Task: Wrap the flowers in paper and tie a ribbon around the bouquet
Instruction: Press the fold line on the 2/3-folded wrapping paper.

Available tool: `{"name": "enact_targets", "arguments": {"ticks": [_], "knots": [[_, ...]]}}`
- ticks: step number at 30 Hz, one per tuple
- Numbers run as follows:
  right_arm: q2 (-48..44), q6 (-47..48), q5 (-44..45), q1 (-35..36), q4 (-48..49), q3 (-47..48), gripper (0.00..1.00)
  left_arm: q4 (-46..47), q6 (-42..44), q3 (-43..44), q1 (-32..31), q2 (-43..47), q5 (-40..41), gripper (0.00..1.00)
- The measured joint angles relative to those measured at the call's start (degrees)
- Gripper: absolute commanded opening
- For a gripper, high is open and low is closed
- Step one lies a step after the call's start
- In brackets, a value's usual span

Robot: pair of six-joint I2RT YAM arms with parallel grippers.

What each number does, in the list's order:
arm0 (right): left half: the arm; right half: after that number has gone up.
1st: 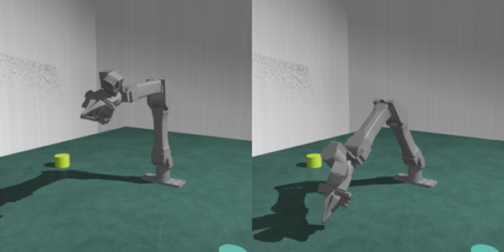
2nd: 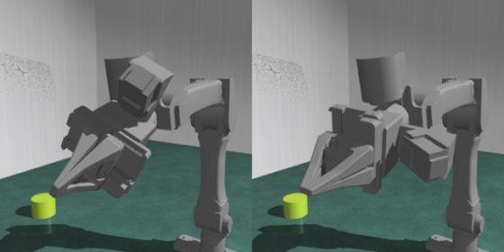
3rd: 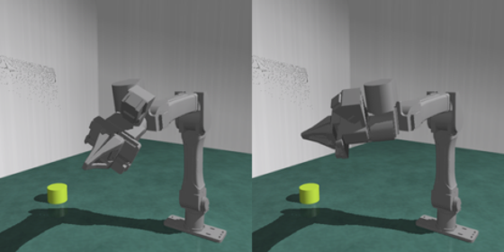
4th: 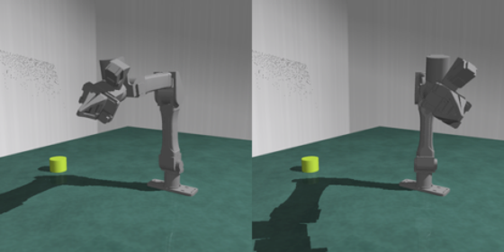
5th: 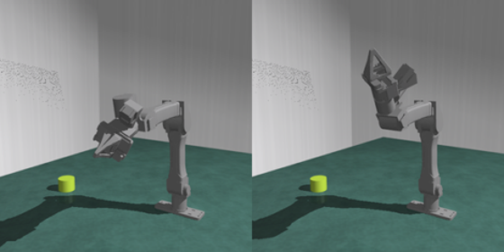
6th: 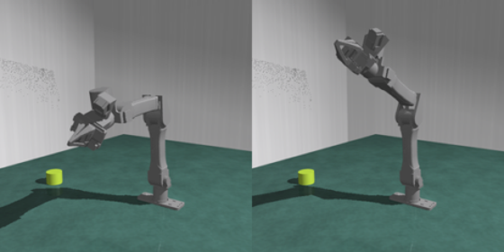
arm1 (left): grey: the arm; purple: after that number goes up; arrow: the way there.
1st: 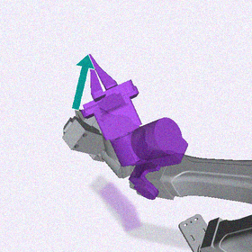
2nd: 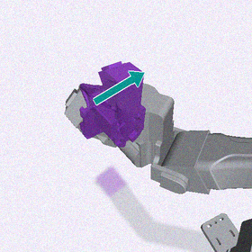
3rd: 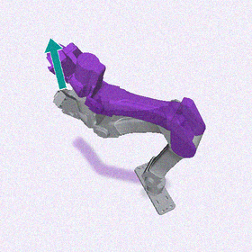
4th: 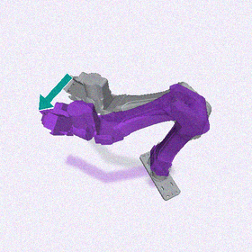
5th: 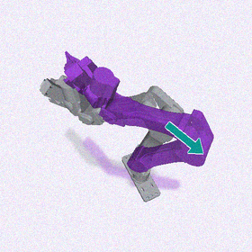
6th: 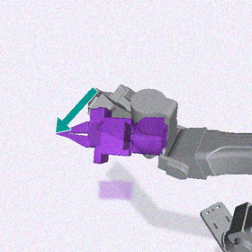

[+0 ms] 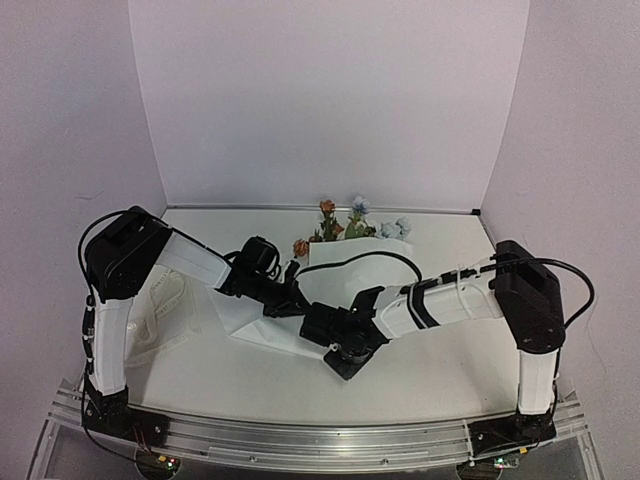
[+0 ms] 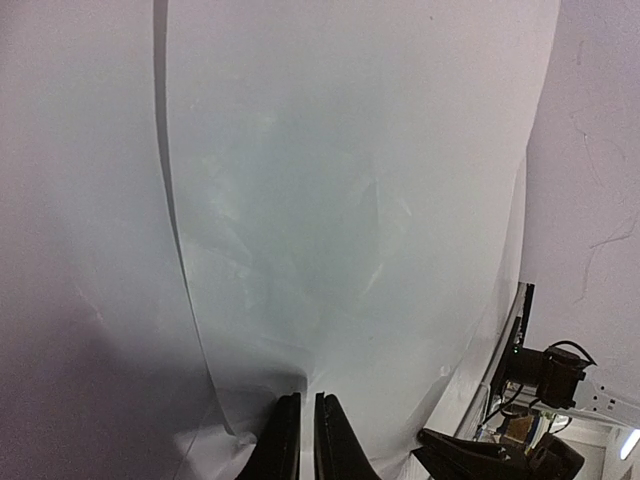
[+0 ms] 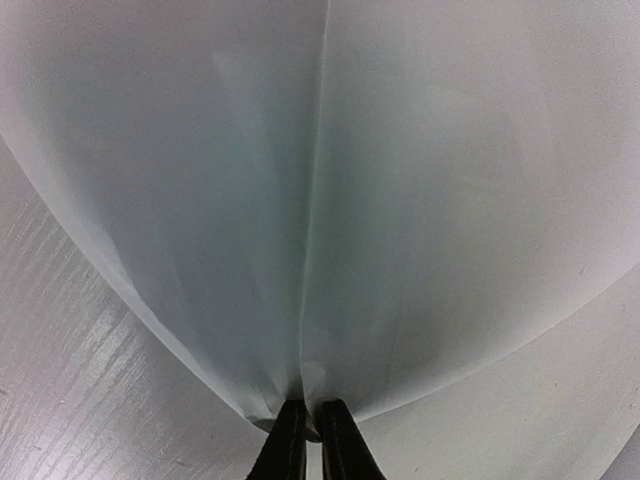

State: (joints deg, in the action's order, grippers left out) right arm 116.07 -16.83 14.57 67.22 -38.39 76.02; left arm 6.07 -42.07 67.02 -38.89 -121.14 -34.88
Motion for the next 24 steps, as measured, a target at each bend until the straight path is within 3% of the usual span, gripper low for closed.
{"name": "enact_targets", "arguments": {"ticks": [5, 10, 15, 20, 24], "knots": [[-0.29, 1.01, 0.46, 0.37, 1.17, -0.97, 0.09, 0.00, -0.28, 0.00, 0.06, -0.02, -0.05, 0.09], [-0.95, 2.38, 0.48, 0.13, 1.42, -1.48, 0.39, 0.00, -0.41, 0.00, 0.09, -0.02, -0.12, 0.09], [-3.75, 2.30, -4.01, -0.71, 1.27, -3.73, 0.56, 0.00, -0.39, -0.02, 0.09, -0.02, -0.53, 0.13], [-8.31, 0.34, -11.05, -1.52, -0.81, -5.92, 0.56, 0.09, -0.16, 0.02, 0.00, 0.17, -0.96, 0.21], [-13.77, -2.61, -15.12, -3.33, -0.48, -7.24, 0.42, -0.69, 0.21, 0.02, -0.07, 0.99, -0.73, 0.31]]}}
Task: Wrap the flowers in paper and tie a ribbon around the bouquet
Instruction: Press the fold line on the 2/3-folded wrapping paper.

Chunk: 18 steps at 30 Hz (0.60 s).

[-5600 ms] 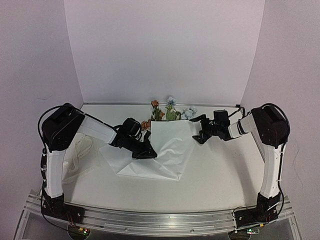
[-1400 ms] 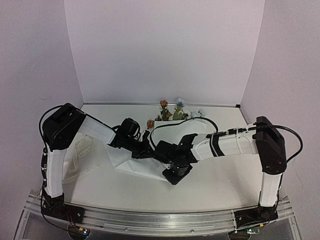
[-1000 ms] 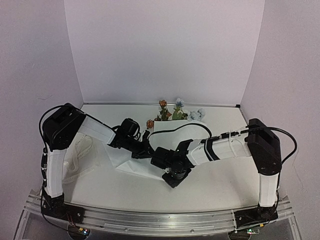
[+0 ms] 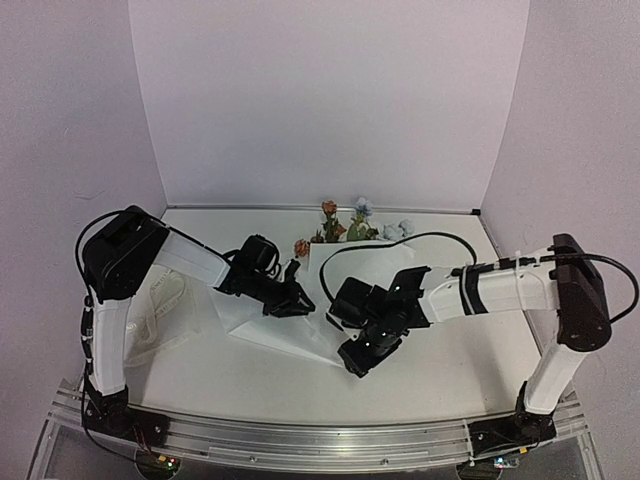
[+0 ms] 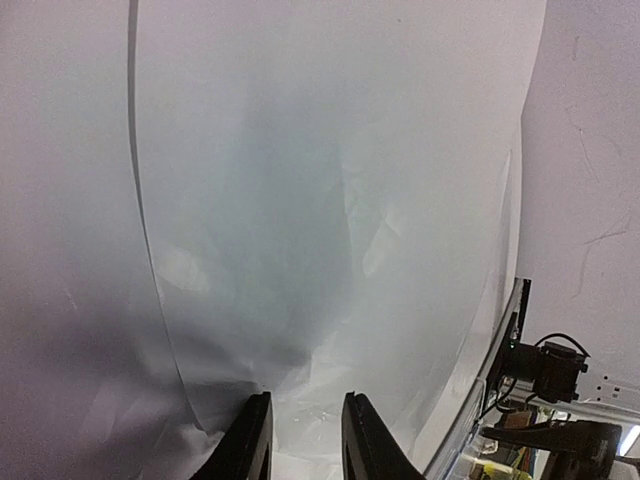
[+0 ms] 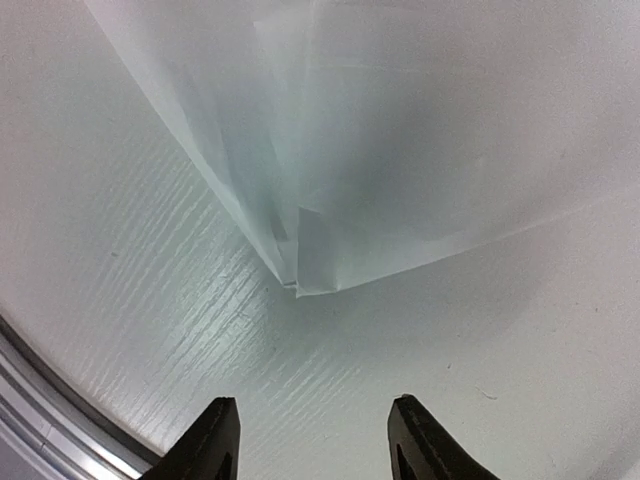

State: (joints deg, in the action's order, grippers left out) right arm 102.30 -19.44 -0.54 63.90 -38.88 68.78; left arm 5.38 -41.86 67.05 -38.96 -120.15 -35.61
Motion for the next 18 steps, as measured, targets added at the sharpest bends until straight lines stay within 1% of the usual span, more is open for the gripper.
{"name": "enact_targets", "arguments": {"ticks": [2, 4, 5, 12, 15, 18], "knots": [[-2.18, -2.03, -1.02, -1.11, 0.30, -0.36, 0.30, -1.22, -0.01, -0.01, 0.00, 0.78, 0.59, 0.36], [-3.20, -4.18, -1.48, -2.08, 0.67, -0.37, 0.20, -3.03, -0.05, -0.08, 0.02, 1.90, 1.71, 0.40], [-3.32, -5.27, -1.63, -2.50, 0.92, -0.38, 0.18, -3.92, -0.09, -0.11, 0.02, 2.43, 2.26, 0.41], [-3.14, -9.43, -3.39, -3.45, 4.15, -0.64, 0.16, -6.64, 0.01, -4.02, 1.03, 9.19, 4.40, 0.45], [-2.97, -11.43, -6.16, -3.80, 7.74, -1.61, 0.14, -7.42, -0.06, -8.01, 1.69, 14.01, 4.90, 0.47], [-1.55, -13.55, -8.67, -4.26, 10.65, -1.81, 0.14, -7.87, -1.29, -13.37, 2.21, 20.90, 6.03, 0.47]]}}
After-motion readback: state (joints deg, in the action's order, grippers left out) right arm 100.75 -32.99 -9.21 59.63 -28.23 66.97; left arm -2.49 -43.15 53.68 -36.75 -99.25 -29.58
